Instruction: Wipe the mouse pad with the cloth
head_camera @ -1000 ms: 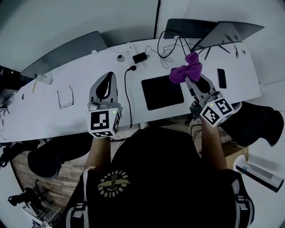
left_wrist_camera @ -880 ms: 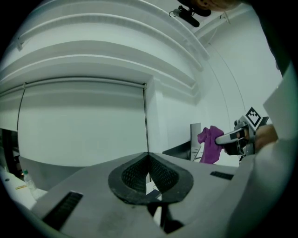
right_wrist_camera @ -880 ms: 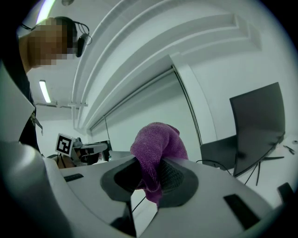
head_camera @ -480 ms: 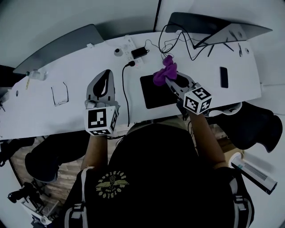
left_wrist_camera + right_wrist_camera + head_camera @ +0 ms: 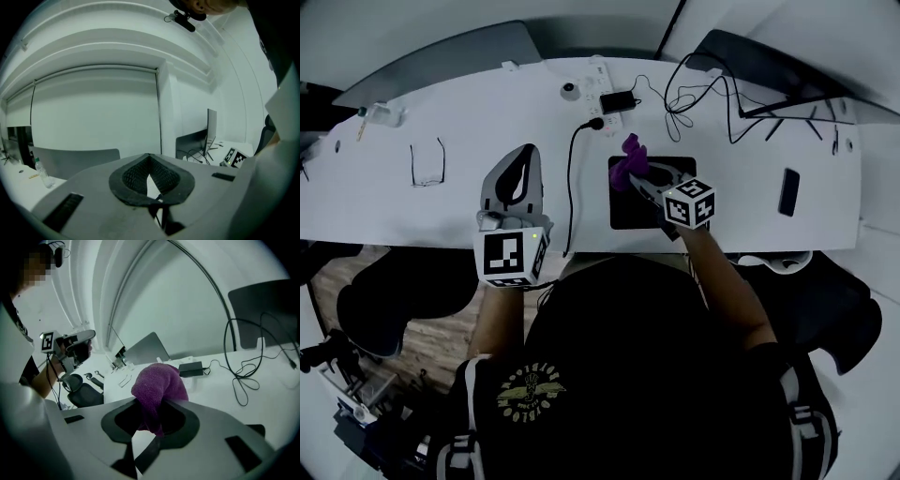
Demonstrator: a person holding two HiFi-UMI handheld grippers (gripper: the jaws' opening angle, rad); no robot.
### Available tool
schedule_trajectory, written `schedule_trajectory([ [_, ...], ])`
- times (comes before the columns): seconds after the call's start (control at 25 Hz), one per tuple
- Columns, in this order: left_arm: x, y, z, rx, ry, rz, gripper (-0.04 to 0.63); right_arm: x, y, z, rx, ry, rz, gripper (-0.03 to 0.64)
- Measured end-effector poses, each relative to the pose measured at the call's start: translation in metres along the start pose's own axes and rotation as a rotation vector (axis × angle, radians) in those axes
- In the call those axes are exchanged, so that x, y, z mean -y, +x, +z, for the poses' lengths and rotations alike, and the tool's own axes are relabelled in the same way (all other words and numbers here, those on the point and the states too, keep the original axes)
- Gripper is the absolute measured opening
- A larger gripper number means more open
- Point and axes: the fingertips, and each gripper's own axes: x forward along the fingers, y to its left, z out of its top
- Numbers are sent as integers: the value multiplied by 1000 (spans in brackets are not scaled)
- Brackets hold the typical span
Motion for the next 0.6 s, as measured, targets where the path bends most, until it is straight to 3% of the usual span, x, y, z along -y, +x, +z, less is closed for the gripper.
schedule_trajectory([
  [0.36,-8,-1,-24,-65,-29,72,3,19,76,-42,-138,32,87,86],
  [0.6,-7,0,-32,-116,-29,68,2,48,93,-72,-221,58,-5,87],
])
